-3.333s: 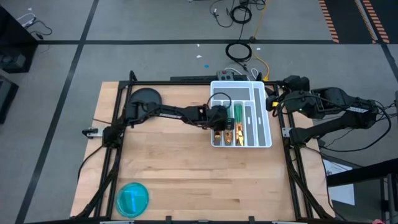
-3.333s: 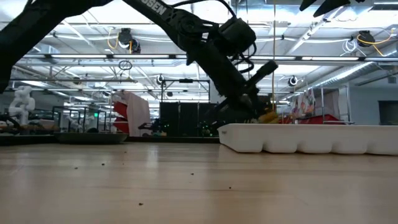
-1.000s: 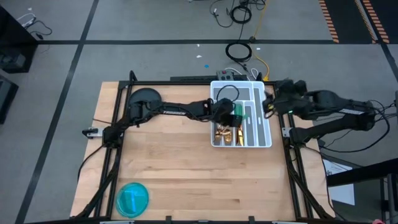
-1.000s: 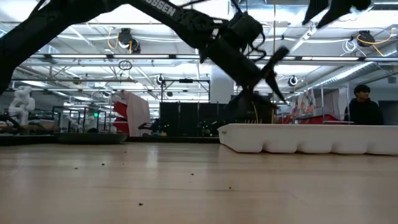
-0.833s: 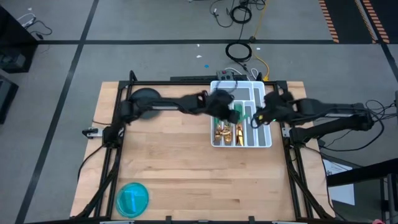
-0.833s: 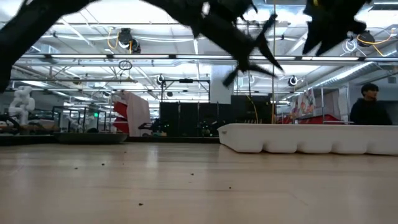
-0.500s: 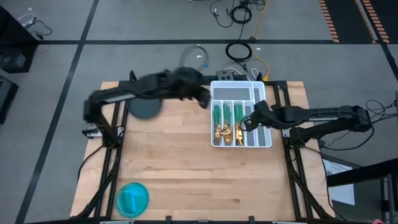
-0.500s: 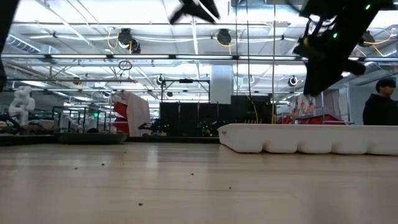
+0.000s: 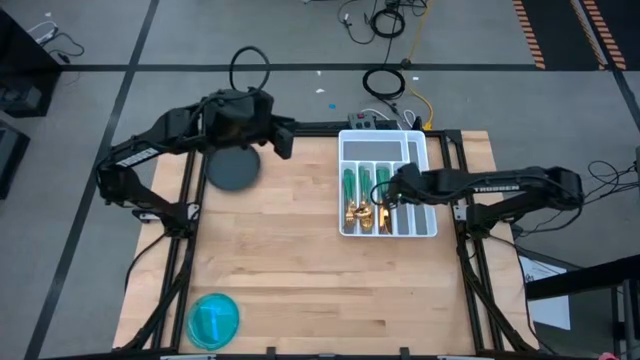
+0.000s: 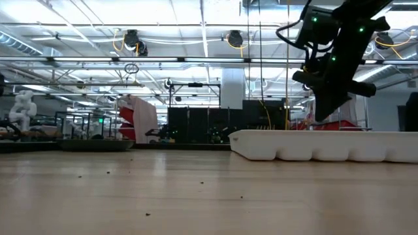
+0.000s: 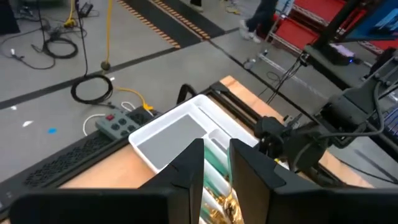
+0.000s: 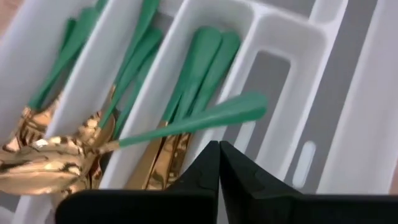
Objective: Sort silverware
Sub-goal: Put the green spoon into the white silverware organizer
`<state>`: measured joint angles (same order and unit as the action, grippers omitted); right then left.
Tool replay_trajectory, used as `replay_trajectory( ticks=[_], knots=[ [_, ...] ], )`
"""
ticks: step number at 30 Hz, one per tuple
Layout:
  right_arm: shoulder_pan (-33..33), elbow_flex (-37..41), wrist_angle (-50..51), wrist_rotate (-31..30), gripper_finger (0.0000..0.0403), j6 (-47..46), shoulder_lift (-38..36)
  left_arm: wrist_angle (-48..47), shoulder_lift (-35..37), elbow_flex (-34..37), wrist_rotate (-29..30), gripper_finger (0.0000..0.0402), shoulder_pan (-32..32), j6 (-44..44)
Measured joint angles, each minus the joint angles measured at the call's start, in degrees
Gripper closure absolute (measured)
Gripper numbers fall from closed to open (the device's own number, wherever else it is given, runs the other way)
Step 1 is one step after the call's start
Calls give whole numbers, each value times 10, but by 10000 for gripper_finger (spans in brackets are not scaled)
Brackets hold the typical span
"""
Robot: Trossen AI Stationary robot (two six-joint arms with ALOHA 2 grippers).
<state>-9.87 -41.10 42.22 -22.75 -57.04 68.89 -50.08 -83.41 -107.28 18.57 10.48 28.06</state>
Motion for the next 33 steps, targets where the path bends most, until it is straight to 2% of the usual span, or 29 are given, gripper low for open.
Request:
replay_trajectory(
  ticks=[8,13,25,33],
  knots=[
    [6,0,37,44,403,-32,18,-34,-3,0,0,318,0,-22],
    [-19,0,50,54,403,6,49,-33,-7,1,0,318,0,-32],
    [-102,0,-81,66,403,121,136,-33,-6,1,0,318,0,-73],
    [-141,-32,-152,63,403,208,155,-33,-6,1,0,318,0,-107]
  ],
)
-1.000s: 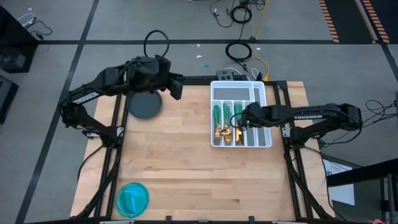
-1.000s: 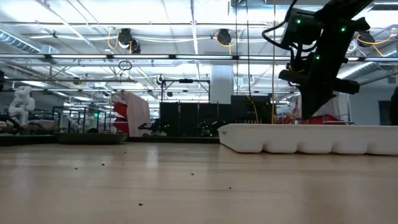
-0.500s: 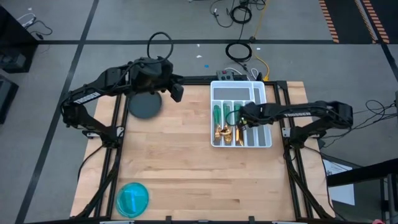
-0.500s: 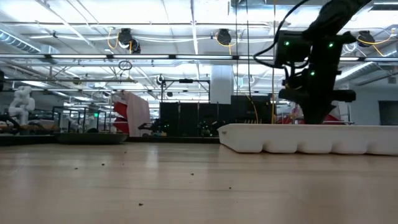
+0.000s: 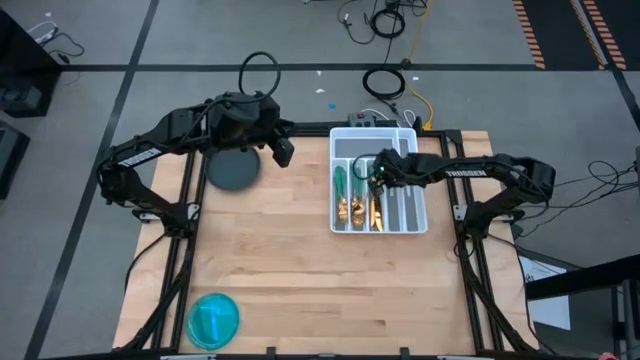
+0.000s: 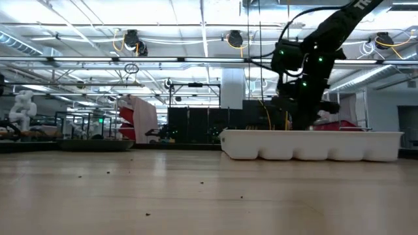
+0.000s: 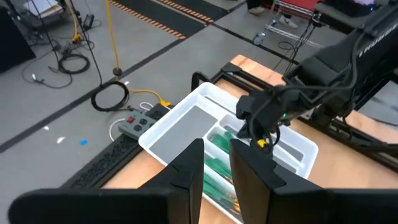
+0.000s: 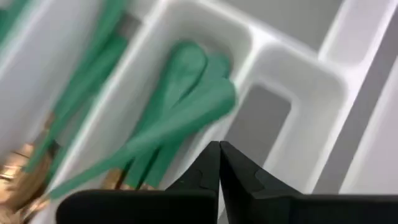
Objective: Sort silverware
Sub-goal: Put the green spoon into the white silverware organizer
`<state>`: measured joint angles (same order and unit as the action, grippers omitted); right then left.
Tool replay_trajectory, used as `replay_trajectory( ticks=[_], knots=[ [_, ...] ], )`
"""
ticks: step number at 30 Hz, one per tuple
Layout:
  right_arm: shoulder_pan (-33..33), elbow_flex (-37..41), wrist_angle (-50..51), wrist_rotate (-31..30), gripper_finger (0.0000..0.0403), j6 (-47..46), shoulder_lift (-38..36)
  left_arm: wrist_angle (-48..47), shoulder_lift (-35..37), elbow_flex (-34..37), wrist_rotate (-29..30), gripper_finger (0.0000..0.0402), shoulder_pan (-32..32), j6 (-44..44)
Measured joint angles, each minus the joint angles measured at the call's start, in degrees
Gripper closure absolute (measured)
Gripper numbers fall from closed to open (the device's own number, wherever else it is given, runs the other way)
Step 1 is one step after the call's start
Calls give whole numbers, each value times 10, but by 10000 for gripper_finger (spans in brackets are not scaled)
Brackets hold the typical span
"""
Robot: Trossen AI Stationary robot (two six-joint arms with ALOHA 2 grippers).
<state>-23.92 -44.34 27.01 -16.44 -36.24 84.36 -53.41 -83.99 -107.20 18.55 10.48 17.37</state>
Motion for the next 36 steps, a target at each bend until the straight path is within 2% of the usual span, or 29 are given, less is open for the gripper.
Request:
replay_trajectory(
  ticks=[11,13,19,23,31,36],
  knots=[
    [-1,-53,-65,18,403,109,0,0,0,0,11,318,0,-26],
    [-2,-57,-42,24,403,97,0,0,0,0,11,318,0,-30],
    [15,-59,2,95,395,12,-5,-1,0,0,12,318,2,-29],
    [28,-59,3,115,344,-64,-5,-1,0,0,13,318,4,-30],
    [54,-59,35,120,190,-145,-5,-1,0,0,13,318,4,-45],
    [65,-58,56,119,158,-206,-5,-1,0,0,13,318,4,-46]
  ],
)
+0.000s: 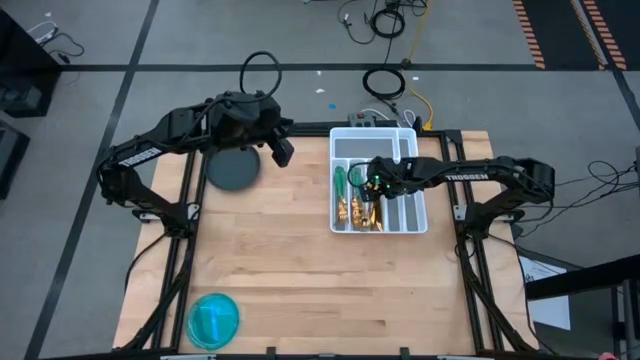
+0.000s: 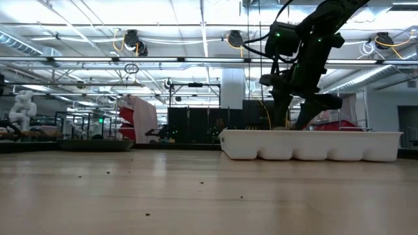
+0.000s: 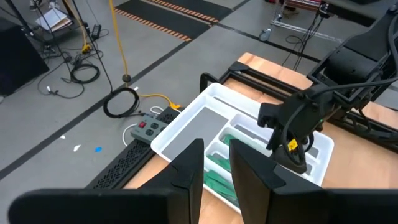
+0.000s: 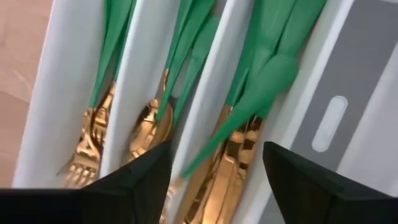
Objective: Sort silverware
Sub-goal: Put the green spoon into the white silverware organizer
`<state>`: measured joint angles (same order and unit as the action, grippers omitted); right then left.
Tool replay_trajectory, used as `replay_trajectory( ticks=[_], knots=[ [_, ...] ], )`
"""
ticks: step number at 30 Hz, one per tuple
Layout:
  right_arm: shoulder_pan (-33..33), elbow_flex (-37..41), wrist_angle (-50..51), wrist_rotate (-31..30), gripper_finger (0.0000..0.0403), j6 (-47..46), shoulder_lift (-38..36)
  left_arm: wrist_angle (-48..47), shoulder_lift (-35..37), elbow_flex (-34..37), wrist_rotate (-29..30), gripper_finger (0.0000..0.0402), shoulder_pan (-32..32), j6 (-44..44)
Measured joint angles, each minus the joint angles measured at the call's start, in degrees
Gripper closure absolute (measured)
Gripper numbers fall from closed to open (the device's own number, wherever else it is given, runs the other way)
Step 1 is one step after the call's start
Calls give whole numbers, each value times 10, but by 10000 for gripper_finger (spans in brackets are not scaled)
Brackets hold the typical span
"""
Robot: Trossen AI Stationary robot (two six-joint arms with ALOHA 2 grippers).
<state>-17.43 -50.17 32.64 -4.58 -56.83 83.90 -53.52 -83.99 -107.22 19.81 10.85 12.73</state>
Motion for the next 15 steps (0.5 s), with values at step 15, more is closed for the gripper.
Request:
replay_trajectory(
  ticks=[15],
  knots=[
    [47,0,-25,-25,178,-125,16,0,0,0,0,318,0,-16]
  ],
)
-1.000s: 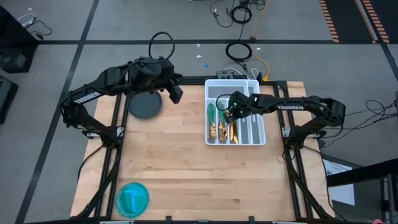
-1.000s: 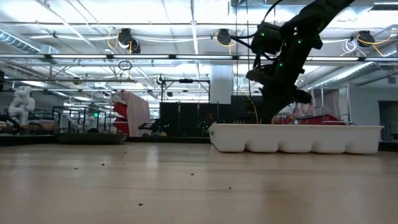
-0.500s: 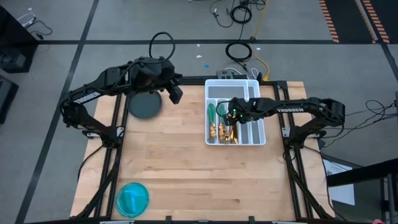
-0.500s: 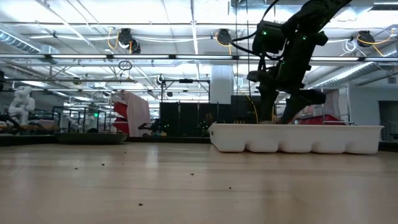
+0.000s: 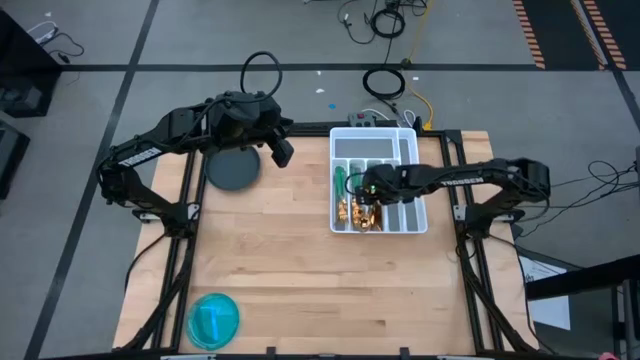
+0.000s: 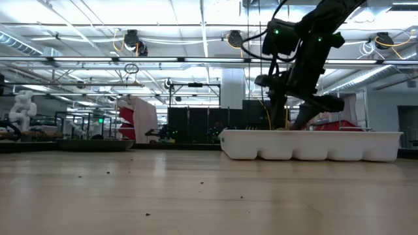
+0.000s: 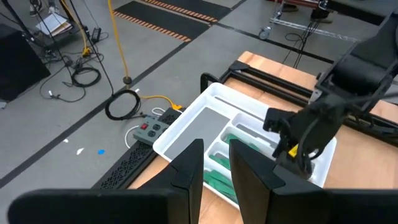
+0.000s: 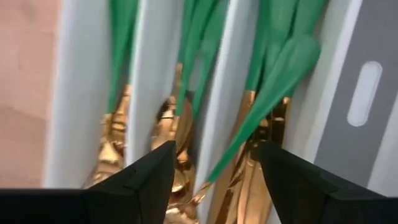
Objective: Sort silverware
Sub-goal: Put the green spoon into the white silverware organizer
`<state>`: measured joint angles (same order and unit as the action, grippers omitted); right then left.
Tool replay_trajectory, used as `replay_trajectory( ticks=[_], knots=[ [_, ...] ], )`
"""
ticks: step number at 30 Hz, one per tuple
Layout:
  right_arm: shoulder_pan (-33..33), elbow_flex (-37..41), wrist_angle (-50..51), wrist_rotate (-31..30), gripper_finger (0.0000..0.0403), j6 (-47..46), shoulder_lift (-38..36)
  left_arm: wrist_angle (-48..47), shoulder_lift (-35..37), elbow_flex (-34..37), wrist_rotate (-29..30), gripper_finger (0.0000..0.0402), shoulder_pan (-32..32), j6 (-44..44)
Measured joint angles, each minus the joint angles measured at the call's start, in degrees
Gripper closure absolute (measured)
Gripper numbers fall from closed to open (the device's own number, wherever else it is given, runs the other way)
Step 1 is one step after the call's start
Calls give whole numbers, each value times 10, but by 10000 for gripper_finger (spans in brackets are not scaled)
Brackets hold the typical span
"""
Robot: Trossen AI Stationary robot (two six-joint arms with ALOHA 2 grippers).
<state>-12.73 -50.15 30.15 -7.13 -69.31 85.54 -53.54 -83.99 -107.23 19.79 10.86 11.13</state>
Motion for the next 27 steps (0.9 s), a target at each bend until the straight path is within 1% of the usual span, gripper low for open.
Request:
replay_trajectory(
  ticks=[8,12,15,17,19,27],
  knots=[
    [20,0,-25,0,179,-48,61,0,0,0,0,318,0,-15],
    [24,0,-26,-1,180,-62,68,-3,0,0,0,318,0,-15],
    [24,0,-26,5,195,-65,68,-9,0,0,0,318,0,-22],
    [23,1,-27,10,214,-59,68,-12,0,0,0,318,0,-31],
    [23,1,-35,11,243,-47,68,-13,0,0,0,318,0,-34],
    [23,1,-55,13,378,-19,68,-13,0,0,0,318,0,-44]
  ],
)
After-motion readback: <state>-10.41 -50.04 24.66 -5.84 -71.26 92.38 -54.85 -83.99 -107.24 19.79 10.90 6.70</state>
